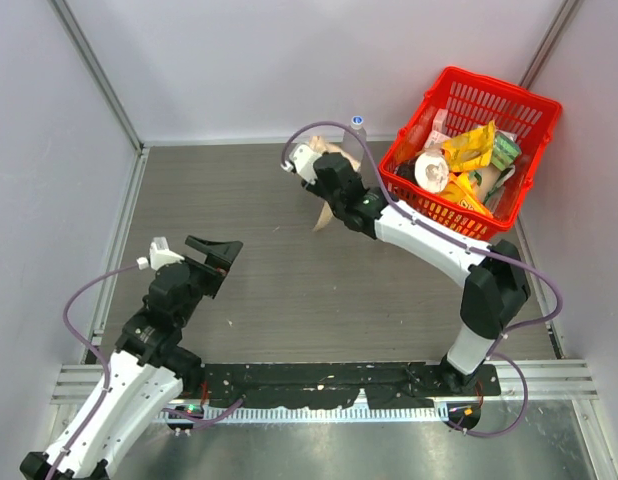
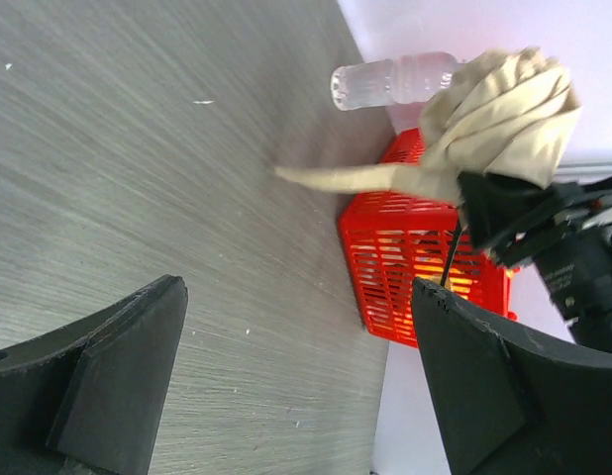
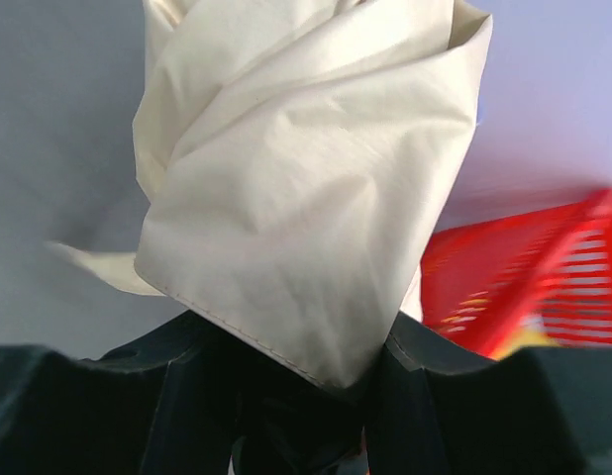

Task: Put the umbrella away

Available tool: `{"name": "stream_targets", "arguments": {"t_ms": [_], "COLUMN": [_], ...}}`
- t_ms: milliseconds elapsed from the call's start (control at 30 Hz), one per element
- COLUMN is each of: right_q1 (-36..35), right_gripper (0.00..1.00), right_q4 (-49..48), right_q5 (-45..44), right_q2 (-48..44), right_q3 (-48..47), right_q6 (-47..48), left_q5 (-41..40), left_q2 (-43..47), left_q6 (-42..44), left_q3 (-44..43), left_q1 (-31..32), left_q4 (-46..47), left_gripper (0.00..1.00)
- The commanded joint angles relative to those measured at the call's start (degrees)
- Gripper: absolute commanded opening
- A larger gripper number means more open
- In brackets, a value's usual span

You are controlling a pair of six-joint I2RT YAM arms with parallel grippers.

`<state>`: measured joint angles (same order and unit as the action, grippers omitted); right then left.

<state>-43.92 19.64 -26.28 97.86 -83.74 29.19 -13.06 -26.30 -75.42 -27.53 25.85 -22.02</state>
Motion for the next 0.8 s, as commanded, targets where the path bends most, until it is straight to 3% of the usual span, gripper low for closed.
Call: {"name": "stream_targets", "arguments": {"t_ms": [0, 33, 133, 200, 267, 333, 400, 500, 633, 667, 767], "right_q1": [-1.78, -2.83, -5.37, -8.09, -10.99, -14.07, -17.4, -21.28, -24.28, -24.28, -24.02], "right_gripper": [0.01, 0.01, 0.01, 0.01, 0.01, 0.01, 0.01, 0.01, 0.01, 0.01, 0.01], "right_q4": [-30.66, -39.24, -50.98, -71.91, -85.9, -96.48, -100.22, -93.67, -63.76, -54.19, -33.6], "right_q5": [-11.07, -12.46, -15.55, -19.57, -21.78, -24.15, -26.17, -26.54, -21.19, -17.0, -5.49], "right_q2": [-4.7, -3.57, -0.31, 4.68, 9.94, 14.87, 17.35, 16.05, 9.37, 6.93, 4.09], "right_q3": [1.1, 5.04, 12.18, 19.12, 24.49, 27.84, 30.91, 35.92, 37.17, 36.9, 34.1], "right_q6": [25.49, 28.26, 35.49, 40.75, 47.25, 51.39, 51.85, 43.0, 23.14, 16.67, 8.62], "left_q5": [-0.64, -1.43, -3.11, -3.99, -4.17, -4.69, -5.13, -6.36, -8.29, -8.91, -7.61], "left_q2": [2.3, 3.09, 5.64, 8.01, 10.21, 12.23, 14.08, 14.97, 9.36, 7.34, 0.14], "left_q6": [6.15, 6.51, 7.13, 6.43, 5.46, 3.45, 1.77, -1.92, -5.43, -6.49, -5.98], "left_q3": [-4.11, -4.29, -3.94, -2.97, -1.39, 0.36, 2.38, 3.88, 2.14, 1.08, -1.91], "left_q1": [-0.18, -0.27, -0.27, -0.27, -0.27, -0.27, -0.27, -0.27, -0.27, -0.27, -0.36], "left_q4": [-1.88, -2.84, -5.48, -7.5, -8.3, -9.96, -10.58, -13.21, -17.78, -19.45, -19.12], "left_gripper": [0.98, 0.98, 0.98, 0.98, 0.95, 0.93, 0.92, 0.91, 0.92, 0.94, 1.0]}}
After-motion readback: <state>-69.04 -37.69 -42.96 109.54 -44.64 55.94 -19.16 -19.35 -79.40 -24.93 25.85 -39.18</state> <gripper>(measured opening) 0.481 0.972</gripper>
